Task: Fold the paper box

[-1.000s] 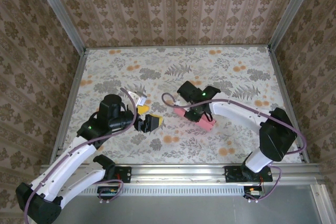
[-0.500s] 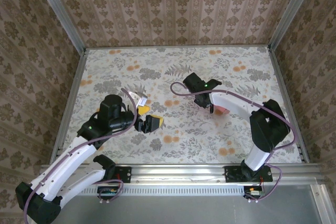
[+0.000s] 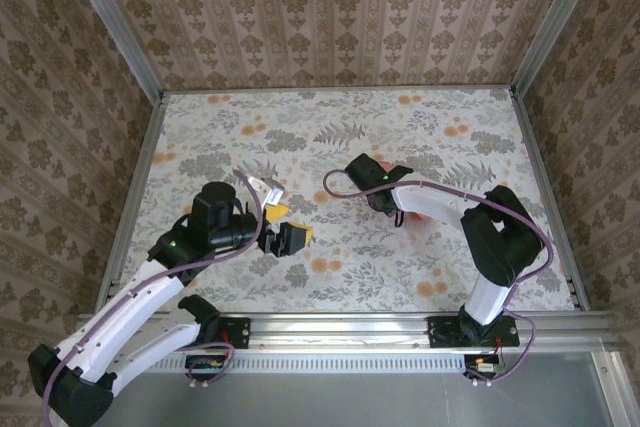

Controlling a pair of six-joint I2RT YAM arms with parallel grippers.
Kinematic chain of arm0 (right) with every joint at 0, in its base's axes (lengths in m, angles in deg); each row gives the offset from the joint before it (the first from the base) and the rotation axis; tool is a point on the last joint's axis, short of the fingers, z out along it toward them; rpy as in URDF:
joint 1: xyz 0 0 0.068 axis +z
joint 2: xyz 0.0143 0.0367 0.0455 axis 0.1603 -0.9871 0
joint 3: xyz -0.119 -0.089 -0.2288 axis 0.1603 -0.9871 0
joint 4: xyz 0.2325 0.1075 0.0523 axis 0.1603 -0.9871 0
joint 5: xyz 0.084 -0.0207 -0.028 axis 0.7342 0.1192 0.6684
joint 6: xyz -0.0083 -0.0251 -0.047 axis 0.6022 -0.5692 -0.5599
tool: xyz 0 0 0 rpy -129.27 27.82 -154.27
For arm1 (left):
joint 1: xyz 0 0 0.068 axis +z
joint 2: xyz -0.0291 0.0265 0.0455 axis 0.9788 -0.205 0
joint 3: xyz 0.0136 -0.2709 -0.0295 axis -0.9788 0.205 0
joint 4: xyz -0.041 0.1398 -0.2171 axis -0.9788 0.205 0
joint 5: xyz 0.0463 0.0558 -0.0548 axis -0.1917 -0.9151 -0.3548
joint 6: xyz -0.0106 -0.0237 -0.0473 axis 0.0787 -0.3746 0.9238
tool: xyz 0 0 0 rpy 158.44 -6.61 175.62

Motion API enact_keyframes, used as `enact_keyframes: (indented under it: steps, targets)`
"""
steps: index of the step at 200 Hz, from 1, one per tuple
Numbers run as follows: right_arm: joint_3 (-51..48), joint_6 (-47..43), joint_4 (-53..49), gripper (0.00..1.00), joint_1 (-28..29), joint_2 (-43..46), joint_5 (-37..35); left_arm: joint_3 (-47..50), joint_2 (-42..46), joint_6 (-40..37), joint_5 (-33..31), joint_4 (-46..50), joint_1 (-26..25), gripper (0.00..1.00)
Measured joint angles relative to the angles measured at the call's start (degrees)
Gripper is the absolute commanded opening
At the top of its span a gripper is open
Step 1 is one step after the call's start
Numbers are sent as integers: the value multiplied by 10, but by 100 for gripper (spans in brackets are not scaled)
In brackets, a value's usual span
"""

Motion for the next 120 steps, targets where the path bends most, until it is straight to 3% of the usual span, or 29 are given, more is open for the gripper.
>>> enact_keyframes:
  steps: [62, 120]
  targets:
    - [0, 6, 14, 37, 13, -7, -5, 0, 0, 0, -3, 0, -7, 100]
    - [0, 21, 14, 52, 30, -18, 0, 0, 0, 0, -4, 0, -7, 100]
